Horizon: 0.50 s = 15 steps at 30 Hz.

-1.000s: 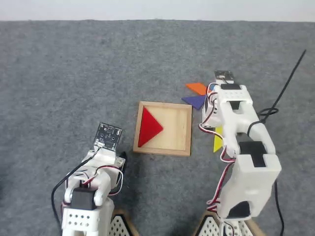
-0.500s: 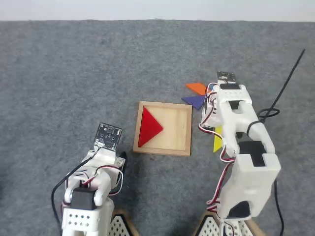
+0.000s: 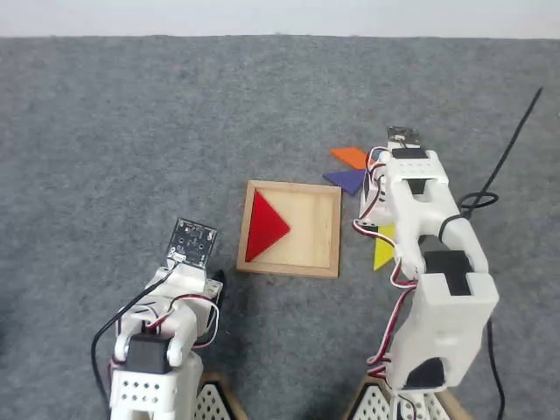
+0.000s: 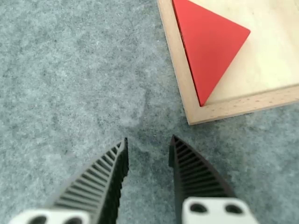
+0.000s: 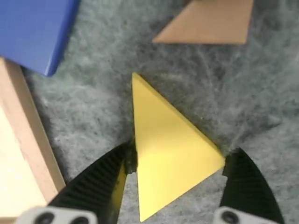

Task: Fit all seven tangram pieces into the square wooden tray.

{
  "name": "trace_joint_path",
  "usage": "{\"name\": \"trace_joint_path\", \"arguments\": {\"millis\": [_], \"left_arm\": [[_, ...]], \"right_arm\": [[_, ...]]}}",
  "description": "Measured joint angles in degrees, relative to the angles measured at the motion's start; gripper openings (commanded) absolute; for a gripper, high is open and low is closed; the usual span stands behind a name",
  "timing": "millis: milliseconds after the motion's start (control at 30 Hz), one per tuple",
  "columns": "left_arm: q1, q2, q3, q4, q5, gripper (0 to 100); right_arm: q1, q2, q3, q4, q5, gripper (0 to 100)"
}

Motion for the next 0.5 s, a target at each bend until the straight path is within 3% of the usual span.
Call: {"name": "trace_joint_path", "arguments": {"millis": [500], "left_arm": [[0.0,0.0,0.0,0.0,0.0,14]], "right_arm": [[-0.1,-6.3,0.7,2.2,0.0,19.4]]}}
